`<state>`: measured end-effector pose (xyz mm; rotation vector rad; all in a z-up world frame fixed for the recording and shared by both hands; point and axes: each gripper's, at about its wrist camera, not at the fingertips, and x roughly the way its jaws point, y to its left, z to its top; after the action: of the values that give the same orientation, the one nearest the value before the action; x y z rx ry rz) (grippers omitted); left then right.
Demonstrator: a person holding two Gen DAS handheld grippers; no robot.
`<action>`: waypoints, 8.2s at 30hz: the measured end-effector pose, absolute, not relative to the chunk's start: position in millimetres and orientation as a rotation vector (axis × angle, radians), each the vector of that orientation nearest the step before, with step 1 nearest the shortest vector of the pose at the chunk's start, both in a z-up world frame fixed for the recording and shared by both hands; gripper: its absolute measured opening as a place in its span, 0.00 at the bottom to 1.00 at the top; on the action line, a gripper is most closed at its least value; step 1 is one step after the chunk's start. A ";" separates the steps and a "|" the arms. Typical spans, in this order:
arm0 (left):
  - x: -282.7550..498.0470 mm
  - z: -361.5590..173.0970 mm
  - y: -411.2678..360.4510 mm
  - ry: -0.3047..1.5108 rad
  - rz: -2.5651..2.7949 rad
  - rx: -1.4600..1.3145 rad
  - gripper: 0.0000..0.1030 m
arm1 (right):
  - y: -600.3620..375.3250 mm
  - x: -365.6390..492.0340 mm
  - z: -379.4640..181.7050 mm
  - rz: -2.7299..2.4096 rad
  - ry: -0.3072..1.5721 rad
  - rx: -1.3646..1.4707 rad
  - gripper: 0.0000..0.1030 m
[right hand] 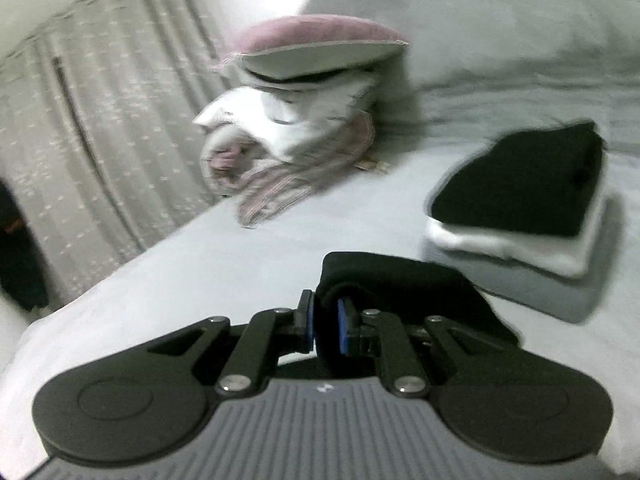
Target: Fold clothes
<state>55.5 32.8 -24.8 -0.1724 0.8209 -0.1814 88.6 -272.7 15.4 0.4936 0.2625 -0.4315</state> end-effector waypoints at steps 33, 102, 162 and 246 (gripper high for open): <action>72.8 -33.8 60.2 0.855 -0.055 -0.165 0.96 | -148.4 152.3 -62.0 0.140 0.532 0.296 0.15; 117.2 -16.7 16.7 0.468 -0.140 -0.336 0.17 | -280.7 137.5 -35.9 0.112 0.559 0.643 0.67; 154.3 18.2 128.3 0.469 0.205 -0.345 0.01 | -214.4 117.1 -50.2 0.226 0.661 -0.333 0.73; 136.9 -47.5 125.8 0.531 0.038 -0.348 0.28 | -308.0 164.3 -44.1 0.295 0.696 0.192 0.44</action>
<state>136.9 125.8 -47.5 -0.3483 0.5309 0.0376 164.3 -308.0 -44.1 0.1916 0.6964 0.2950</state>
